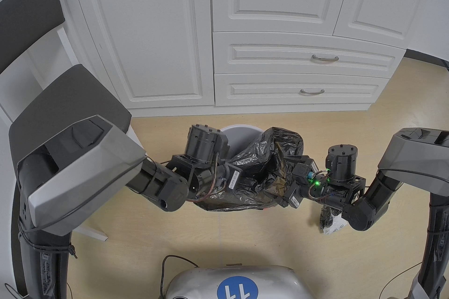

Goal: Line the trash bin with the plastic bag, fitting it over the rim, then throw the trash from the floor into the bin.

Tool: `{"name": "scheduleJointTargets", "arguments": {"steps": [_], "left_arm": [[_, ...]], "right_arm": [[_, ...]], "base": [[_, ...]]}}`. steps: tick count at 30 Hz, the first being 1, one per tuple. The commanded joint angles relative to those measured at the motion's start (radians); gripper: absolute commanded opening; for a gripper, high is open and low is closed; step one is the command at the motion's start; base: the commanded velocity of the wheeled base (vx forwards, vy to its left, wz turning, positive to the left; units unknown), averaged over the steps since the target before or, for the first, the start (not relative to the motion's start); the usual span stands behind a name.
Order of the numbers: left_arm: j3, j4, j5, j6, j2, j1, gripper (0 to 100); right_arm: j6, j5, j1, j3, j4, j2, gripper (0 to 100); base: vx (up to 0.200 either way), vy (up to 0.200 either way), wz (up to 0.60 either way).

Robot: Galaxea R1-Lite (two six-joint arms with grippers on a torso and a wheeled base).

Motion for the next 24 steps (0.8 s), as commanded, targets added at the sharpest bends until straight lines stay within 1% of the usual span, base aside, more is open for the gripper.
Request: {"name": "scheduleJointTargets", "arguments": {"steps": [1,3,7,12,18,21,22,24], "left_arm": [[-0.049,0.0,0.025,0.0,-0.009,0.041,0],[-0.068,0.0,0.06,0.01,-0.013,0.062,0],[-0.071,-0.013,0.088,0.029,-0.015,0.096,0],[-0.097,-0.022,0.114,0.026,-0.004,0.107,0],[-0.186,-0.053,0.177,0.022,0.076,0.118,0],[-0.197,-0.059,0.181,0.022,0.091,0.119,0],[-0.233,-0.057,0.181,0.022,0.123,0.128,0],[-0.252,-0.057,0.183,0.022,0.139,0.134,0]], "right_arm": [[-0.001,0.001,-0.005,-0.003,0.0,0.006,100],[-0.001,0.001,-0.005,-0.011,0.008,0.018,100],[-0.001,0.001,-0.005,-0.035,0.033,0.049,100],[-0.001,-0.001,-0.005,-0.048,0.034,0.075,100],[0.001,-0.004,-0.008,-0.075,0.036,0.113,100],[-0.001,-0.005,-0.009,-0.078,0.036,0.118,100],[-0.001,-0.004,-0.012,-0.08,0.04,0.118,100],[-0.001,-0.004,-0.012,-0.078,0.043,0.118,100]], "base": [[0.0,0.0,0.0],[0.0,0.0,0.0],[0.0,0.0,0.0],[0.0,0.0,0.0],[0.0,0.0,0.0],[0.0,0.0,0.0],[0.0,0.0,0.0],[0.0,0.0,0.0]]}}
